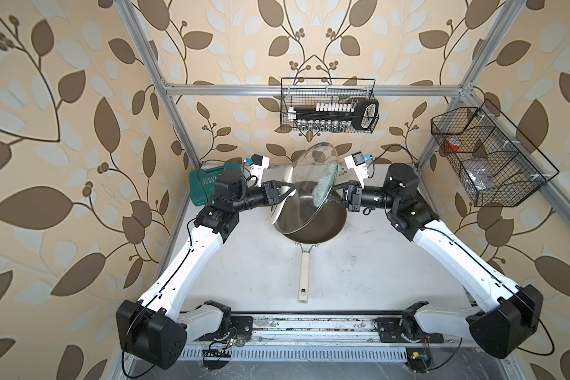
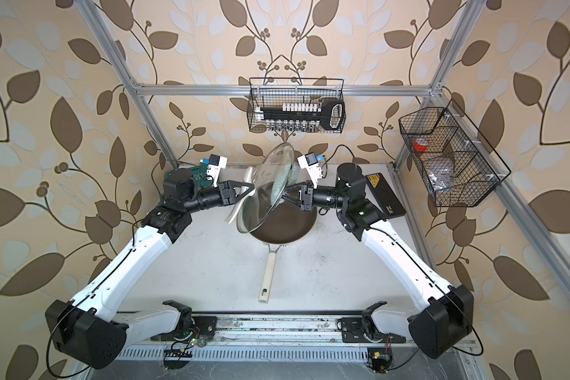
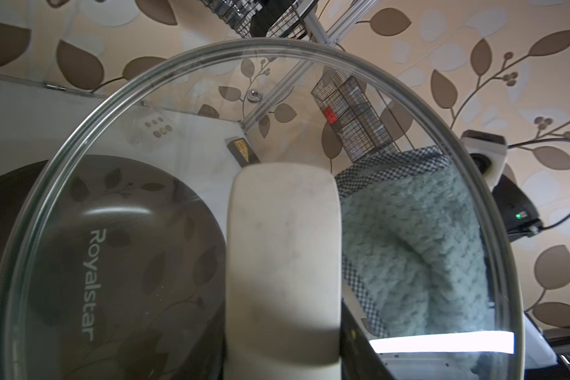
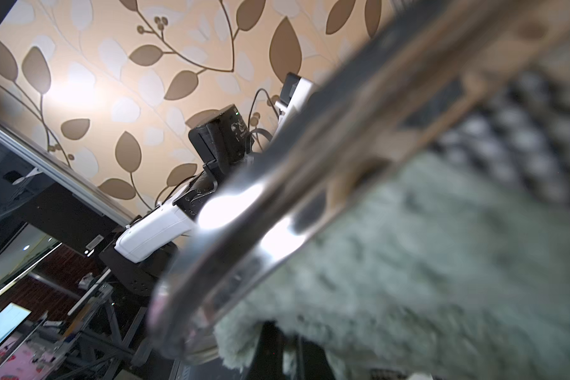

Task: Wipe the pot lid with a cloth
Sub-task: Wipe the pot lid.

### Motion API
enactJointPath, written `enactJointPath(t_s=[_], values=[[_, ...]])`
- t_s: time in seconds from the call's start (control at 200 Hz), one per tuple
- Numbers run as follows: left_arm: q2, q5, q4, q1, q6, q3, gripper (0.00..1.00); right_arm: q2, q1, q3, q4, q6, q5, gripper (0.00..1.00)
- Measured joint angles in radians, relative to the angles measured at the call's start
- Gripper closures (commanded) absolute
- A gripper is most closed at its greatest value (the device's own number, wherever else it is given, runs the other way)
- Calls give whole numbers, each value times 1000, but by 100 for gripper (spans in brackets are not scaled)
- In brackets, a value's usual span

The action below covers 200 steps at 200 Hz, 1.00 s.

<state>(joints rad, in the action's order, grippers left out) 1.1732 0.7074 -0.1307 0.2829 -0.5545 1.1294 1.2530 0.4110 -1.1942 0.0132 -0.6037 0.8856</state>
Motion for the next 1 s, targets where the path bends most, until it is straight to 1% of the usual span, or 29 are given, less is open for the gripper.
enactJointPath(t_s=[0.155, 0.29, 0.6, 0.825, 1.0], values=[[1, -97, -213, 0, 150, 76, 100, -26, -60, -11, -195, 72, -39, 100], [8, -150, -316, 0, 249, 137, 100, -23, -84, -40, -323, 118, -60, 100], [49, -197, -407, 0, 401, 187, 100, -6, -87, -127, -498, 191, -117, 100], [79, -226, -501, 0, 584, 187, 100, 7, -87, -211, -661, 259, -206, 100], [79, -220, -520, 13, 747, 182, 100, 7, -87, -264, -751, 299, -262, 100]])
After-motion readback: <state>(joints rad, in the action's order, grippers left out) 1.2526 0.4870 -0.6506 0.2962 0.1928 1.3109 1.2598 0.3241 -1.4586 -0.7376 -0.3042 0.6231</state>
